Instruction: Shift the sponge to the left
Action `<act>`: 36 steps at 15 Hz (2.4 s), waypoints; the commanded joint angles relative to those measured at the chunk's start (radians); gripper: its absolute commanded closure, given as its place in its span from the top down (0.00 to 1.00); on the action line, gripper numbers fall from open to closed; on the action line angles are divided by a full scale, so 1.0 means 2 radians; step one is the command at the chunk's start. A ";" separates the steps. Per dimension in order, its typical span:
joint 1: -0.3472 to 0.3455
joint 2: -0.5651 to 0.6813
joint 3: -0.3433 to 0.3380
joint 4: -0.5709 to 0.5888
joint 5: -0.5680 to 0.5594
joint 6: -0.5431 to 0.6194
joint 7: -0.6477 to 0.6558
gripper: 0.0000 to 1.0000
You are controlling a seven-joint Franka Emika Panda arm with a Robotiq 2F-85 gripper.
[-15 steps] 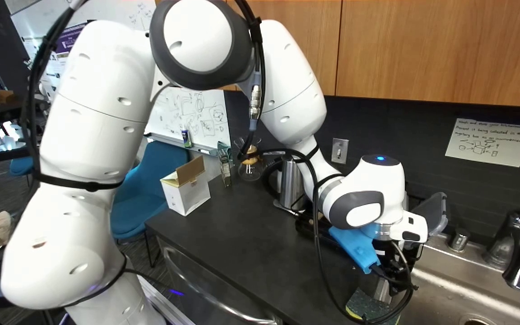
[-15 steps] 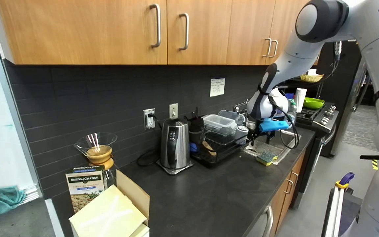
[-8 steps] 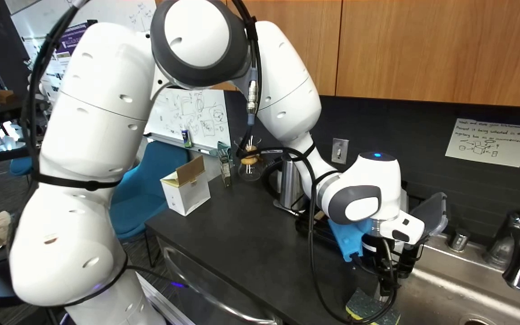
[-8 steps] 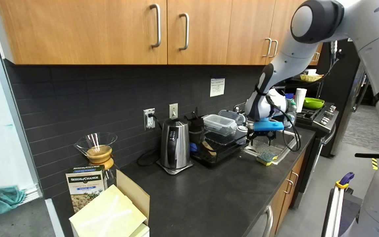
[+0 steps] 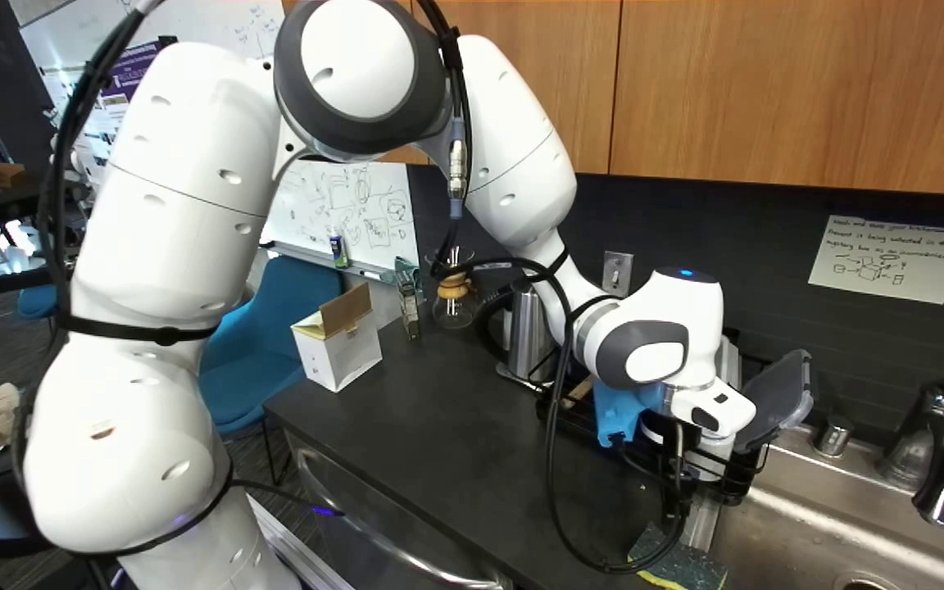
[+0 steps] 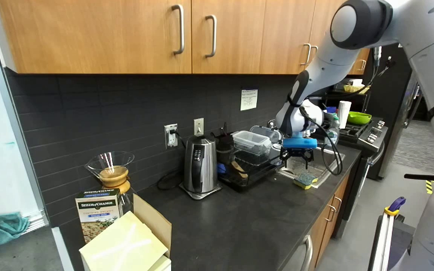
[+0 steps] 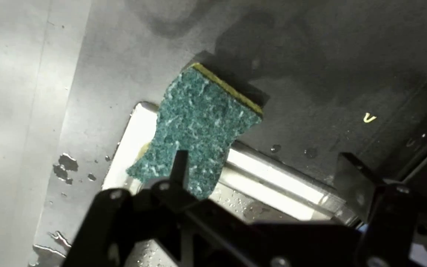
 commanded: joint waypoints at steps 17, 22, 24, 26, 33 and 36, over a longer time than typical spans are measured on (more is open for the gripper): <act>-0.008 0.002 -0.035 -0.016 -0.004 -0.023 -0.006 1.00; -0.038 -0.001 -0.046 -0.042 -0.009 -0.001 -0.046 1.00; -0.031 -0.001 -0.044 -0.042 -0.010 -0.001 -0.045 1.00; -0.029 -0.002 -0.044 -0.042 -0.010 -0.001 -0.045 1.00; -0.029 -0.002 -0.044 -0.042 -0.010 -0.001 -0.045 1.00; -0.029 -0.002 -0.044 -0.042 -0.010 -0.001 -0.045 1.00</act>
